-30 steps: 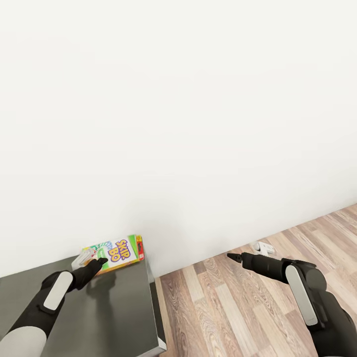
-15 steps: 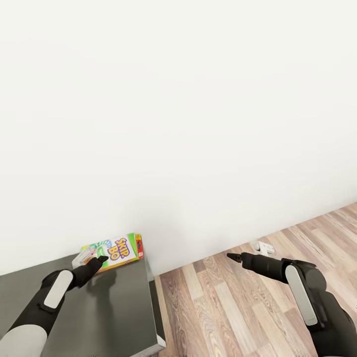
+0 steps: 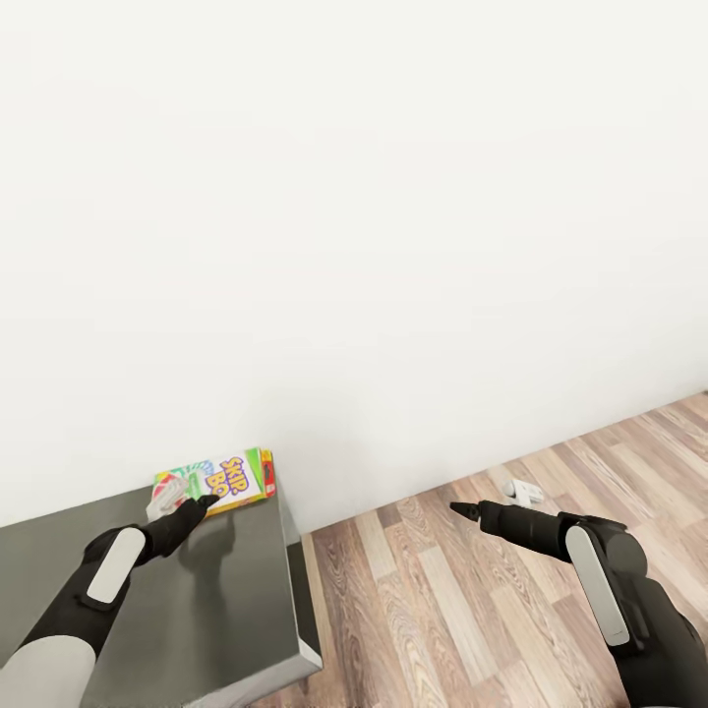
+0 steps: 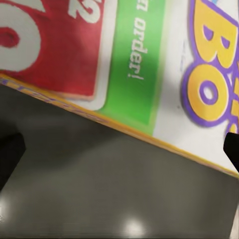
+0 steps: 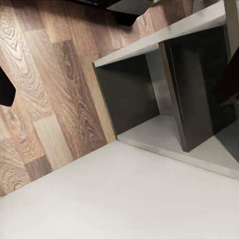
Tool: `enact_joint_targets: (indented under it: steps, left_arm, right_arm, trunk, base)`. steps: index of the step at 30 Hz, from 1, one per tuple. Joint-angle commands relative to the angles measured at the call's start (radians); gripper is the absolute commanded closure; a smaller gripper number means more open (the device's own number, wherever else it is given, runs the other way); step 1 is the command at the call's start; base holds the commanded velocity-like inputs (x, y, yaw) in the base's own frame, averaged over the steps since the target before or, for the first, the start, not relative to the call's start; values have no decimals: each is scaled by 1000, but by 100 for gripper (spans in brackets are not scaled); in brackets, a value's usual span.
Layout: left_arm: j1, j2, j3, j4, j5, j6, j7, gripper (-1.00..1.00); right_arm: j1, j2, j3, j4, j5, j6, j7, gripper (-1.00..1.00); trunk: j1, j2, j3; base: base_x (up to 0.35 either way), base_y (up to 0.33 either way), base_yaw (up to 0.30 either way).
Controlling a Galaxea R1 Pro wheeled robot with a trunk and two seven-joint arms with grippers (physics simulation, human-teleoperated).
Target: Put all the toys in the child's room - the three board games (two on the bed and one on the table), the two jigsaw puzzles on the table, and the tennis ball on the table - inside the toy box on the table in the child's room.
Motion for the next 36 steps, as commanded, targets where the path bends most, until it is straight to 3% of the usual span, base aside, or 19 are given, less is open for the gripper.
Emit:
enact_joint_targets:
  steps: [1,12,29,36]
  left_arm:
    - [0,0,1,2,6,7,10,-100]
    - [0,0,3,-41,7,9,10,-100]
    - [0,0,2,-56,7,10,-2,-100]
    - [0,0,1,-58,7,11,-36,-100]
  right_arm:
    - [-1,0,-1,0,9,4,10,-100]
    - [-1,0,0,0,9,4,10,-100]
    - [-1,0,0,0,11,3,9,-100]
    - [-1,0,26,0,11,3,9,-100]
  trunk:
    - [1,-2,-2]
    - [1,-2,-2]
    - [1,-2,-2]
    - [1,-2,-2]
  base:
    - [-35,-23,0]
    - [-14,-9,69]
    - [-2,-1,225]
    - [0,0,275]
